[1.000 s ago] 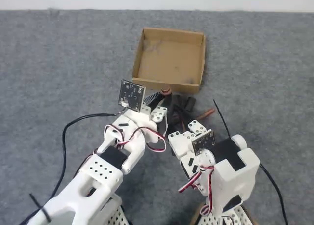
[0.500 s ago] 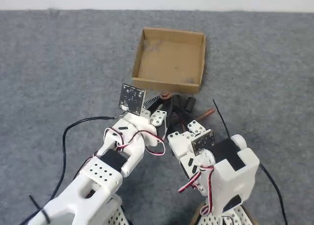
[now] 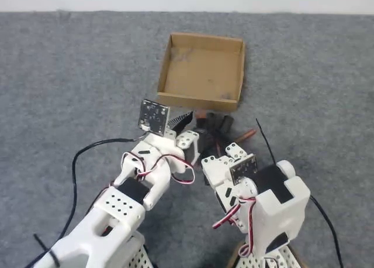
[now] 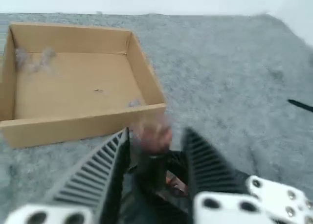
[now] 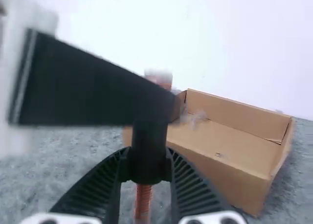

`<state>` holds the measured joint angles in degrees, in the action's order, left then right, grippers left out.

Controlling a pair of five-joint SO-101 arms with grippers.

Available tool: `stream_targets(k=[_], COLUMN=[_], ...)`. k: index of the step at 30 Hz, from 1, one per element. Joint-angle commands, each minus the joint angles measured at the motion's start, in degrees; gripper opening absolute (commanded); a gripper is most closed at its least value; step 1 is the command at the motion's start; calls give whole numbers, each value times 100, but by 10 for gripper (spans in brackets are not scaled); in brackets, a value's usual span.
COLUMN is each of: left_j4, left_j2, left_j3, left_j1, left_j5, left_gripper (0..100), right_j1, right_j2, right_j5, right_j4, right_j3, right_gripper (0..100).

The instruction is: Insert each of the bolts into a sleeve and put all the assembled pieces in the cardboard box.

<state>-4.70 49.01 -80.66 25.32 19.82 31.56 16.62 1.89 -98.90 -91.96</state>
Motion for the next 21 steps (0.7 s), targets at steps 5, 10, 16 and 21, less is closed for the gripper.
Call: stream_targets(k=[5,10,16,21], left_j4=[53,70,44,35], left_j2=[167,176,185,264], left_j3=[31,66,365,497], left_j1=[-26,-26,-220,-686], left_j5=[-9,-26,-35,-35], left_gripper=[239,242,242,240], right_j1=[22,22,13,13], right_j2=[-224,-224,-198,-180], right_j5=[-62,-62,-62,-62], right_j4=[-180,-180,-180,-180], right_j3=[-114,-114,-97,-88], right_gripper=[6,6,6,6])
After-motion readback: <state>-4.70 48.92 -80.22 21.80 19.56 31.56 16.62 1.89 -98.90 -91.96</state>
